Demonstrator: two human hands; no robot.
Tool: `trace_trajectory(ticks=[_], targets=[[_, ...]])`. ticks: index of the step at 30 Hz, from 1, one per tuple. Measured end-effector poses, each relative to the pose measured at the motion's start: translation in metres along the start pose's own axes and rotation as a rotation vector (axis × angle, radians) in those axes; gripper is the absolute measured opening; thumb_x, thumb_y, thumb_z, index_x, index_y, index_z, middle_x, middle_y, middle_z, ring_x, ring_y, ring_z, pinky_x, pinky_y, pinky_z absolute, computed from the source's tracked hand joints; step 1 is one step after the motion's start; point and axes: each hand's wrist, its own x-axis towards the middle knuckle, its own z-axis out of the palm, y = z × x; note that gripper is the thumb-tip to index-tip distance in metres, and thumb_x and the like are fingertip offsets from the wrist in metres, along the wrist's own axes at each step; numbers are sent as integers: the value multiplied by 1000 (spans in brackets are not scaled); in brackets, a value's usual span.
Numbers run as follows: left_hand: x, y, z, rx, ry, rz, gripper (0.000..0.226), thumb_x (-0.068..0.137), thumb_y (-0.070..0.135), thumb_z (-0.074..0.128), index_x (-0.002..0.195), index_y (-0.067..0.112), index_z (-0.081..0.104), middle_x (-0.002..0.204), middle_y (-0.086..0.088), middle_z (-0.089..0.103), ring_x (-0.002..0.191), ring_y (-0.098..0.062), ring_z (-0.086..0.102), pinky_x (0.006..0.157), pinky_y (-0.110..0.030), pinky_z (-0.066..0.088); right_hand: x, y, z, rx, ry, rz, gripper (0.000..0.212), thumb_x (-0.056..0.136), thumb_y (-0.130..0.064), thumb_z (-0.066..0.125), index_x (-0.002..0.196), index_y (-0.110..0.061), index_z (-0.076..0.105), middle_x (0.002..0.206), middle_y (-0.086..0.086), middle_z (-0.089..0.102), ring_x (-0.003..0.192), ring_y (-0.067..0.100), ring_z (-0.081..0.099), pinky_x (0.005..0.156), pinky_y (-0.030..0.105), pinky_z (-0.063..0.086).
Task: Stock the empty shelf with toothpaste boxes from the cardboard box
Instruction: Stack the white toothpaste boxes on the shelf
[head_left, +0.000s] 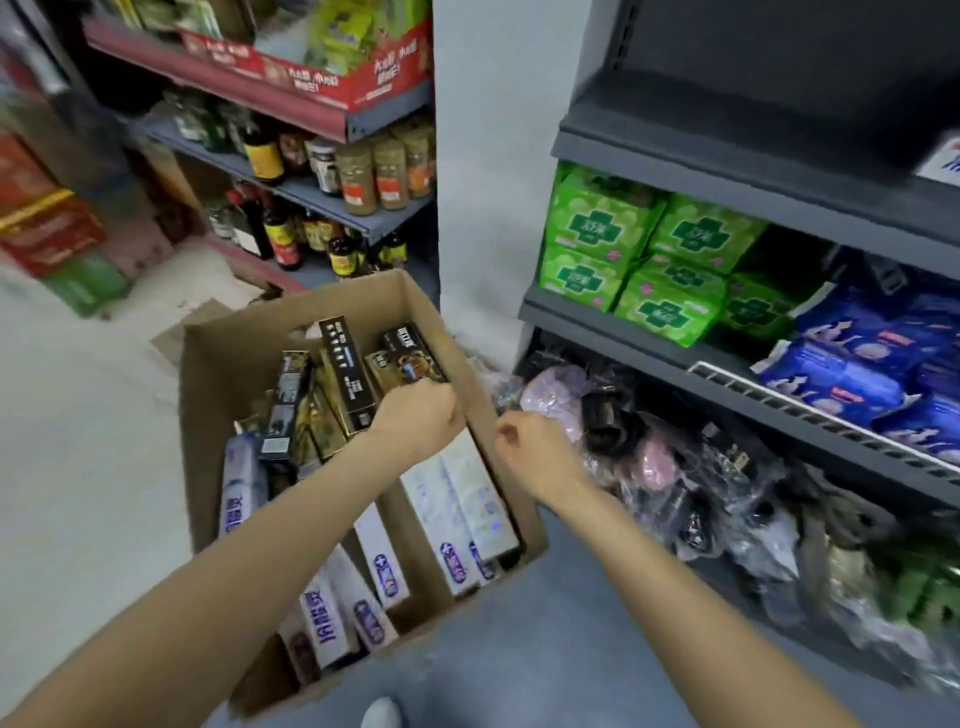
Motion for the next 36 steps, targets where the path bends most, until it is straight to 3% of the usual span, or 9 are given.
trace_trajectory(ticks=[4,7,11,15,19,24,29,31,36], targets=[[7,-43,29,12,-161,49,24,96,22,42,107,8,58,105,-14,63,93,-32,61,70,-34,47,15,-9,51,-51,-110,173,16,90,-16,49,93,-9,63,96,14,65,109,34,57,78,30,37],[15,-58,58,60,-254,124,26,96,19,43,115,7,55,117,-14,57,107,-32,56,76,-36,44,23,-1,82,-46,-176,324,45,92,-20,52,132,-3,45,134,20,50,123,33,48,95,32,40],[24,-71,101,137,-408,238,51,94,22,51,141,8,36,140,-12,41,128,-29,41,98,-40,41,30,10,116,-68,-219,445,72,89,-28,61,145,-6,21,141,22,30,129,37,34,104,38,34],[26,-79,133,165,-389,258,64,87,14,61,142,7,28,140,-12,37,131,-27,37,103,-37,35,36,9,144,-269,-88,469,80,86,-25,66,146,-7,15,140,23,24,129,37,28,103,38,33],[26,-84,147,104,-280,268,71,78,-1,66,138,7,30,137,-11,39,129,-26,36,103,-32,32,48,10,146,-327,-166,515,75,86,-23,67,139,1,21,139,26,25,126,39,34,99,40,39],[25,-87,156,116,-192,291,66,82,0,60,139,9,30,134,-11,40,126,-26,37,104,-30,29,45,15,125,99,-156,505,30,84,-22,65,107,-7,52,112,11,60,91,20,56,63,23,44],[22,-105,134,28,-290,357,54,81,16,71,130,16,49,132,-9,35,120,-26,35,96,-35,40,17,7,100,700,-120,510,42,91,-16,53,133,-17,50,114,9,64,86,16,62,64,26,47],[20,-113,118,-146,-275,332,46,76,18,76,118,17,58,122,-6,37,113,-23,37,93,-31,38,10,1,91,863,-114,476,31,93,-17,47,121,-19,60,105,12,67,82,20,62,73,33,50],[10,-112,72,-416,-288,382,45,73,25,80,111,16,57,105,-3,39,94,-18,44,76,-27,37,0,-12,74,1261,-95,517,30,84,-27,42,101,-8,57,71,11,68,55,20,64,55,25,51]])
